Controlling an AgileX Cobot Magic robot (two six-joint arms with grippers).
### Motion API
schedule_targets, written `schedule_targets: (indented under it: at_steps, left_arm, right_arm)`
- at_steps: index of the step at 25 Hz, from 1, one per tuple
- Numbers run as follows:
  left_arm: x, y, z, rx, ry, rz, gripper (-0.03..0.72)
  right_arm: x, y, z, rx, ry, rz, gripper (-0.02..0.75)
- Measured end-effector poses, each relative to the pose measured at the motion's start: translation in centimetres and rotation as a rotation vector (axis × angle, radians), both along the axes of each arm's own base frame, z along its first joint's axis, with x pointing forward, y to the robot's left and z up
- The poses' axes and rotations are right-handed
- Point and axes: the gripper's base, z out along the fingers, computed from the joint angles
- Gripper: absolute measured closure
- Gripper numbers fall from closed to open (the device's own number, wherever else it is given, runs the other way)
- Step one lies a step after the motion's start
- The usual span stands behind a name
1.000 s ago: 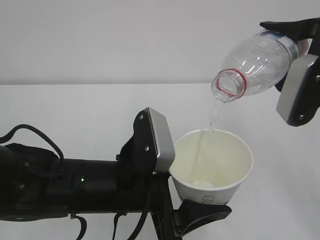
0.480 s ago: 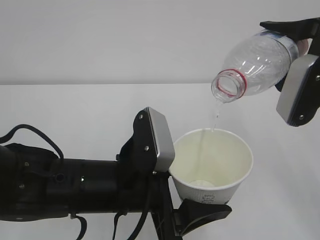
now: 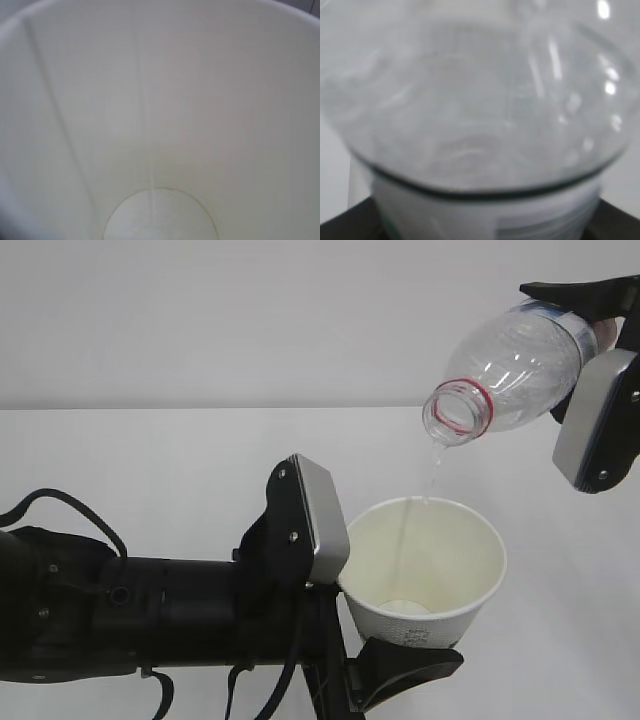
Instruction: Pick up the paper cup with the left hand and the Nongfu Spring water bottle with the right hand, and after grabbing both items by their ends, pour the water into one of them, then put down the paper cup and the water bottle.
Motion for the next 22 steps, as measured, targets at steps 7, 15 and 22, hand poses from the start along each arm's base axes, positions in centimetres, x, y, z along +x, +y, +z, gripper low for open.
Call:
schedule_targets:
  at_steps: [7, 15, 22]
  left_arm:
    - [0.0, 0.0, 0.0, 0.0, 0.0, 0.0, 0.135]
    - [0.0, 0.0, 0.0, 0.0, 0.0, 0.0, 0.135]
    - [0.0, 0.0, 0.0, 0.0, 0.0, 0.0, 0.135]
  right_arm:
    - [0.0, 0.0, 0.0, -0.002, -0.001, 0.0, 0.288]
    - [0.0, 0.0, 0.0, -0.003, -0.002, 0.0, 0.288]
    - [0.0, 0.0, 0.0, -0.003, -0.002, 0.0, 0.288]
